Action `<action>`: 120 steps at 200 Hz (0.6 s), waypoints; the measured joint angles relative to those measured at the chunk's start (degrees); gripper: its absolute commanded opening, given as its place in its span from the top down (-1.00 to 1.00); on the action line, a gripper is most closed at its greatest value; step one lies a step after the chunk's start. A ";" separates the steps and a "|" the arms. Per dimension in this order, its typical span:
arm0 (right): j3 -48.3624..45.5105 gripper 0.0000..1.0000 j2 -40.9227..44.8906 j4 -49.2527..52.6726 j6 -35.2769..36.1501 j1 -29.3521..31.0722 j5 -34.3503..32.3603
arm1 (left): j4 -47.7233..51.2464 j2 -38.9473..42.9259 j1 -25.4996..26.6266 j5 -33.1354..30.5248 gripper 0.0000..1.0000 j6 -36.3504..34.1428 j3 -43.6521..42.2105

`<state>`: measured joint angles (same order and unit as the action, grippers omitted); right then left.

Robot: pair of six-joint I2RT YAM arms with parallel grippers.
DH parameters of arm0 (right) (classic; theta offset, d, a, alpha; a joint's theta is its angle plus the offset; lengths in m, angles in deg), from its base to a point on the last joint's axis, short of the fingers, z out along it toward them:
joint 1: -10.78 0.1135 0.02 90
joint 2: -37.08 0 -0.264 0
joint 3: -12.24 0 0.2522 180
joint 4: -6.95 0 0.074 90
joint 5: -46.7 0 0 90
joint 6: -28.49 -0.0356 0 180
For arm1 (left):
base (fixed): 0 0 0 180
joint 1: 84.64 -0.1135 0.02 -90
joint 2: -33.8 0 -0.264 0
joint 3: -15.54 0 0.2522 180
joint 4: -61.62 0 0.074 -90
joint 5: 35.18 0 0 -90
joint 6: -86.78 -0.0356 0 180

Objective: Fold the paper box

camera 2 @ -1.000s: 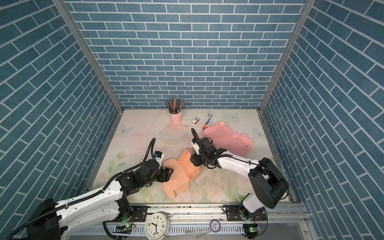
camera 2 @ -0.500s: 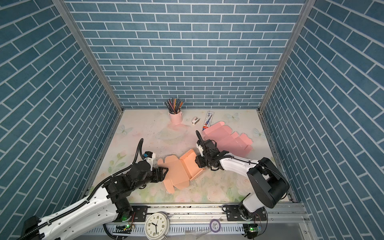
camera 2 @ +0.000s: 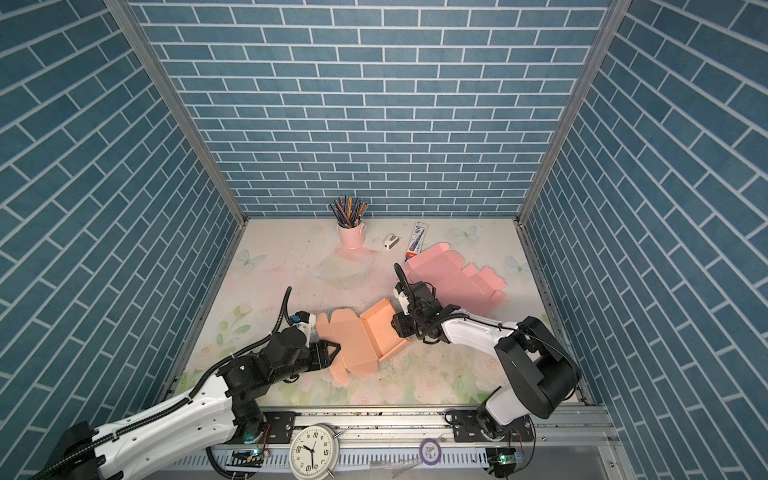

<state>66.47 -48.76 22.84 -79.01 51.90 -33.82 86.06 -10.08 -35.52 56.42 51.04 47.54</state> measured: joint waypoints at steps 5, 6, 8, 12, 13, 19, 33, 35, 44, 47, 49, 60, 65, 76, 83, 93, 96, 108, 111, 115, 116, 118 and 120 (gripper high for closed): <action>-0.17 -0.02 0.22 0.00 0.00 0.00 0.02 | -0.57 -0.48 0.20 0.04 0.15 0.02 0.00; -0.20 -0.02 0.26 0.02 0.00 0.00 0.02 | -0.66 -0.55 0.22 0.07 0.17 0.15 0.00; -0.26 -0.02 0.35 0.00 0.00 0.00 0.04 | -0.87 -0.70 0.31 0.13 0.19 0.17 0.00; -0.39 -0.02 0.57 0.00 0.00 0.00 0.04 | -1.33 -0.98 0.48 0.11 0.23 0.37 0.00; -0.39 -0.02 0.61 0.00 0.00 0.00 0.04 | -1.42 -1.03 0.50 0.13 0.25 0.48 0.00; -0.55 -0.03 0.96 0.00 0.00 0.00 0.11 | -2.01 -1.27 0.70 0.15 0.33 0.46 0.00; -0.76 -0.05 1.90 0.00 -0.02 0.00 0.22 | -3.17 -1.46 1.11 0.02 0.51 0.96 0.00; -0.81 -0.06 2.08 -0.02 -0.02 0.00 0.22 | -3.30 -1.46 1.16 -0.02 0.53 1.27 0.00; -1.03 -0.07 2.86 -0.07 -0.02 0.00 0.24 | -3.91 -1.42 1.29 -0.09 0.62 1.27 -0.02; -1.16 -0.07 3.19 -0.09 -0.04 0.00 0.26 | -4.17 -1.40 1.36 -0.24 0.65 1.73 -0.07; -1.22 -0.07 3.37 -0.11 -0.02 0.00 0.24 | -4.31 -1.36 1.36 -0.26 0.66 1.73 -0.07; -1.75 -0.08 4.59 -0.22 -0.04 0.00 0.26 | -4.94 -1.09 1.42 -0.50 0.73 2.01 -0.24; -2.10 -0.09 5.33 -0.31 -0.04 0.00 0.28 | -5.05 -0.98 1.42 -0.50 0.76 1.95 -0.26; -2.99 -0.12 7.15 -0.66 -0.04 0.00 0.22 | -5.29 -0.83 1.44 -0.70 0.79 2.23 -0.24; -3.65 -0.14 8.41 -0.94 -0.04 0.00 0.20 | -5.38 -0.81 1.44 -0.83 0.81 2.12 -0.24; -4.83 -0.18 10.84 -1.40 -0.02 0.00 0.17 | -5.27 -0.81 1.44 -1.05 0.83 1.99 -0.20; -5.31 -0.19 11.87 -1.53 -0.07 0.00 0.09 | -5.11 -0.81 1.44 -1.14 0.83 1.88 -0.15; -6.73 -0.24 15.54 -1.64 -0.04 0.00 -0.24 | -4.28 -0.87 1.44 -1.42 0.84 1.36 0.35; -7.08 -0.24 16.57 -1.70 0.00 0.00 -0.37 | -4.07 -0.87 1.44 -1.51 0.84 1.20 0.52; -7.37 -0.25 17.73 -1.68 0.00 0.00 -0.50 | -3.65 -0.90 1.42 -1.57 0.85 0.85 0.87; -7.50 -0.25 18.12 -1.70 0.04 0.00 -0.57 | -3.63 -0.90 1.42 -1.60 0.85 0.79 0.94; -7.63 -0.25 18.80 -1.70 0.04 0.00 -0.68 | -3.39 -0.92 1.42 -1.64 0.85 0.66 1.14; -7.74 -0.26 19.30 -1.68 0.07 0.00 -0.76 | -3.13 -0.92 1.42 -1.70 0.85 0.44 1.38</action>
<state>58.74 -29.46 21.16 -78.95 51.90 -34.59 82.93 -11.00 -34.10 54.72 51.48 48.92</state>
